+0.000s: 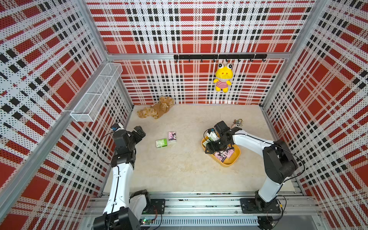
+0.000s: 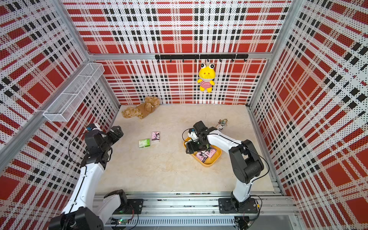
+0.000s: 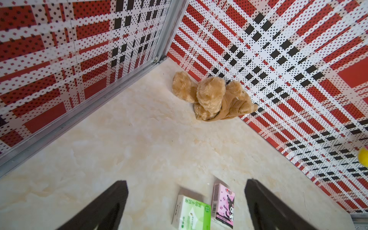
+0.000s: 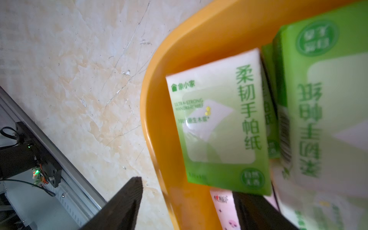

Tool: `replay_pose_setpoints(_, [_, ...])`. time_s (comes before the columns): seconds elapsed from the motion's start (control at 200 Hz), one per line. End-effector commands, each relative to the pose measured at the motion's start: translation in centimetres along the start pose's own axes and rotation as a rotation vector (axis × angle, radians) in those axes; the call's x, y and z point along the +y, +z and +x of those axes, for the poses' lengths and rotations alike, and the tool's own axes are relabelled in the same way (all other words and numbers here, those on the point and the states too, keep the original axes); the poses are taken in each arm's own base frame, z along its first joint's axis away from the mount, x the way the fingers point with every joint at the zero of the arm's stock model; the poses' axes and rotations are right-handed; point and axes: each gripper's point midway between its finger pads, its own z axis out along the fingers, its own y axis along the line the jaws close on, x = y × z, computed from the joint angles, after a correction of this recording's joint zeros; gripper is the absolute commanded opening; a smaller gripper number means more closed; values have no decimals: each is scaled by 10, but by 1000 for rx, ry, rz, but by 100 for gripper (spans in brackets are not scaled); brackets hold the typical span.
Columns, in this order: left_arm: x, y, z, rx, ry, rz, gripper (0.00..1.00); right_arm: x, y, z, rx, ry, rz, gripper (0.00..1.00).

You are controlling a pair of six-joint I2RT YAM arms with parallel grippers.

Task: Put the pocket tissues into the storage box
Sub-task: Place the pocket tissues in the storage box, then pick up the pocket tissues from the center of the board.

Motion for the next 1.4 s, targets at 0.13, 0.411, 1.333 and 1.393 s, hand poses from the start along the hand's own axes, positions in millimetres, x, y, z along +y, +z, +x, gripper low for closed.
replay_pose_setpoints(0.13, [-4,-3,-7,-26,16,11,99,-1,-7,-15,-27,-37,14,78])
replay_pose_setpoints(0.411, [-5,-5,-8,-28,13,15,99,5,-37,-17,-44,-61,48,80])
replay_pose_setpoints(1.333, [-13,-9,-14,-43,-13,39,99,153,52,-176,-322,-123,152,86])
replay_pose_setpoints(1.393, [-14,-9,-13,-40,-13,40,99,160,68,-182,-329,-129,155,86])
